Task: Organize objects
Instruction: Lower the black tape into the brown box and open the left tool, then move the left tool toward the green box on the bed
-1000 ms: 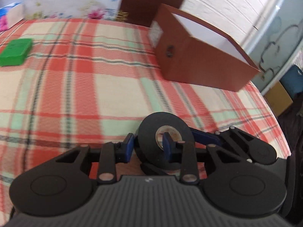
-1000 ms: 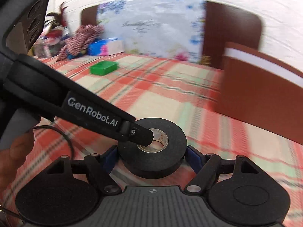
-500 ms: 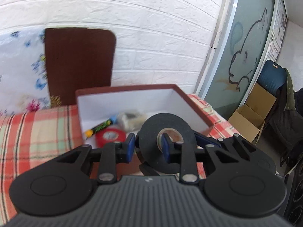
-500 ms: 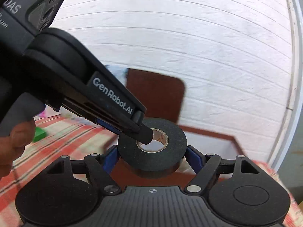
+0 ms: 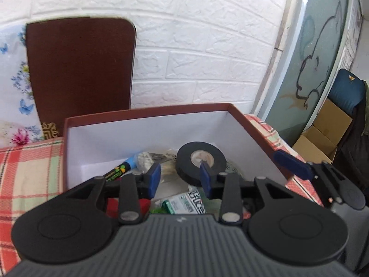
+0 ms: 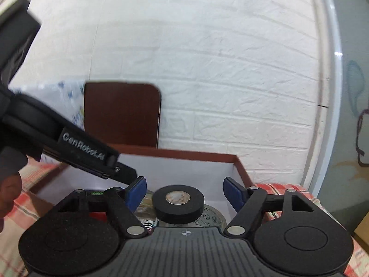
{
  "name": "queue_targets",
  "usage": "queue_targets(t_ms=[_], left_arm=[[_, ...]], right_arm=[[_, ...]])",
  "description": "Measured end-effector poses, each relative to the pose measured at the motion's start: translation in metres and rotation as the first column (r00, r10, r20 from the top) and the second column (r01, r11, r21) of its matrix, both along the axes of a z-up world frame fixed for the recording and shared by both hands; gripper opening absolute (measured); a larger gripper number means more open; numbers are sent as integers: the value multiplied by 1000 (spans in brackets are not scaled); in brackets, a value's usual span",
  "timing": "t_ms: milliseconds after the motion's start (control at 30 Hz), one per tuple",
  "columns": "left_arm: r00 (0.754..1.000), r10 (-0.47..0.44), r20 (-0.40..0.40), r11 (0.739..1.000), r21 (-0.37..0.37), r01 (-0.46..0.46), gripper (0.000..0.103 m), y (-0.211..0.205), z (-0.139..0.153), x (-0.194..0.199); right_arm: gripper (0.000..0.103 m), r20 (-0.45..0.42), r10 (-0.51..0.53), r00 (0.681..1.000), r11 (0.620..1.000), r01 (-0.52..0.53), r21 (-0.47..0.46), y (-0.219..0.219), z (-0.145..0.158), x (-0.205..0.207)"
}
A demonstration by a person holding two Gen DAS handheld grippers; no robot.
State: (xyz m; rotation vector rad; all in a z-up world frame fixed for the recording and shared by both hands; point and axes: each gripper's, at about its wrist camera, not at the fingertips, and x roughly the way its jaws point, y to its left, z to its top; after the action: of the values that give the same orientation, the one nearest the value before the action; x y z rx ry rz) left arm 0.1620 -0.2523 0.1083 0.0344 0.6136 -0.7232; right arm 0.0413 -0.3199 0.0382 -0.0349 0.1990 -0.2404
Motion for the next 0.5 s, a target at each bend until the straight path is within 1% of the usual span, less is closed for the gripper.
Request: queue_targets(t_ms=[67, 133, 167, 233, 267, 333, 400, 433, 500], left_arm=[[1000, -22, 5, 999, -32, 23, 41, 15, 4, -21], [998, -62, 25, 996, -57, 63, 44, 29, 6, -48], [997, -70, 41, 996, -60, 73, 45, 36, 4, -62], [996, -79, 41, 995, -54, 81, 47, 49, -5, -84], [997, -78, 20, 996, -41, 79, 47, 54, -14, -91], [997, -68, -32, 998, 3, 68, 47, 63, -35, -100], [997, -5, -81, 997, 75, 11, 47, 74, -58, -102], [995, 33, -93, 994, 109, -23, 47, 81, -68, -102], [990, 98, -104, 986, 143, -83, 47, 99, -82, -100]], right_arm=[[77, 44, -11, 999, 999, 9, 50, 8, 0, -28], [77, 66, -39, 997, 991, 30, 131, 16, -6, -58], [77, 58, -62, 996, 984, 51, 171, 21, -12, -74], [77, 7, -88, 996, 971, 84, 225, 27, -27, -84], [77, -36, -77, 996, 967, 83, 239, 30, -38, -84], [73, -143, -31, 989, 970, 64, 234, 45, -56, -86], [73, -182, -3, 983, 966, 49, 252, 56, -65, -94], [73, -195, 13, 981, 963, 40, 265, 60, -65, -96], [73, -203, 37, 978, 964, 19, 266, 68, -62, -85]])
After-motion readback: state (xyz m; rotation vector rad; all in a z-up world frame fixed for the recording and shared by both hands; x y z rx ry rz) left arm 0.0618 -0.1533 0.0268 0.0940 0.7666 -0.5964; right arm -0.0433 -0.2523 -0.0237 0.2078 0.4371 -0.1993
